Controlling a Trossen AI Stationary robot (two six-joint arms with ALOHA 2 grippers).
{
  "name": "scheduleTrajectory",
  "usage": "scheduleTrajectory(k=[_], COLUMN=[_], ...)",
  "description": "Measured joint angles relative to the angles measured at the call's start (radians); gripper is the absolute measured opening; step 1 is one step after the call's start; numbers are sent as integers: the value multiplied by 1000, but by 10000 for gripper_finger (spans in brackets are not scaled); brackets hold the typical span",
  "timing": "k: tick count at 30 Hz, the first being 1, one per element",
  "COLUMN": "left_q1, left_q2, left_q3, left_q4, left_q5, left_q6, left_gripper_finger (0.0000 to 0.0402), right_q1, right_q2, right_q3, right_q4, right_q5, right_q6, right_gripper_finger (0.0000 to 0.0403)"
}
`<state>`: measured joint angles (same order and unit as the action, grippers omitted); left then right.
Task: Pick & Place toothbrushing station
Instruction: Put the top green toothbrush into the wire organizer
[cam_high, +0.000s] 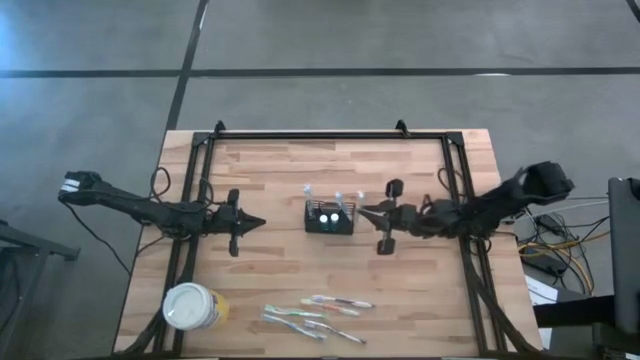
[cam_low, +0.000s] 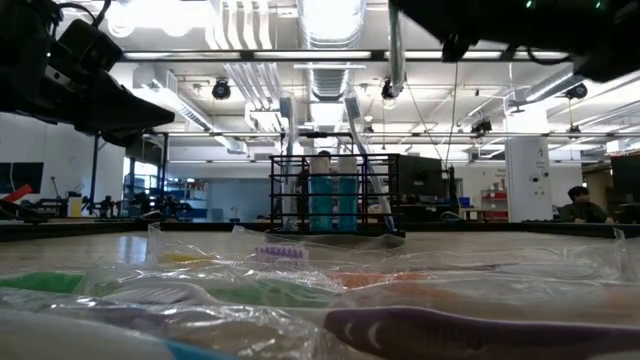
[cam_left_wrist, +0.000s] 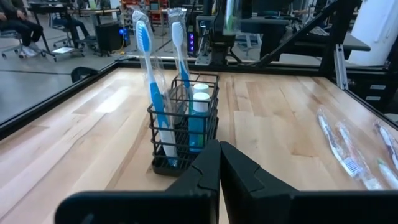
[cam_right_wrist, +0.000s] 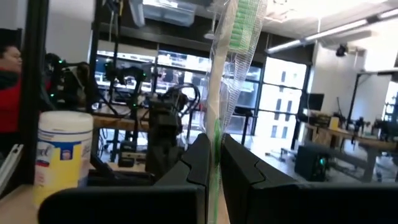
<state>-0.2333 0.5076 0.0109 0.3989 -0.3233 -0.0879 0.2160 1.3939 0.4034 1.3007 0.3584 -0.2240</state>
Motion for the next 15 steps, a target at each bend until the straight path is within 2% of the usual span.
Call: scheduleTrajectory(k=[8,12,15], left_q1=[0,0,0], left_q2=[0,0,0], left_q3=[0,0,0], left_q4=[-11,-11,-11], left_q5=[0,0,0], left_q6=[0,0,0], left_gripper_finger=[7,7,7], right_q1=[-29,-36,-38], right_q2=[202,277,319], right_q3=[0,0,0], right_q4=[186,223,259], right_q5=[11,85,94], right_q6=[10,17,17], right_gripper_finger=[15,15,15])
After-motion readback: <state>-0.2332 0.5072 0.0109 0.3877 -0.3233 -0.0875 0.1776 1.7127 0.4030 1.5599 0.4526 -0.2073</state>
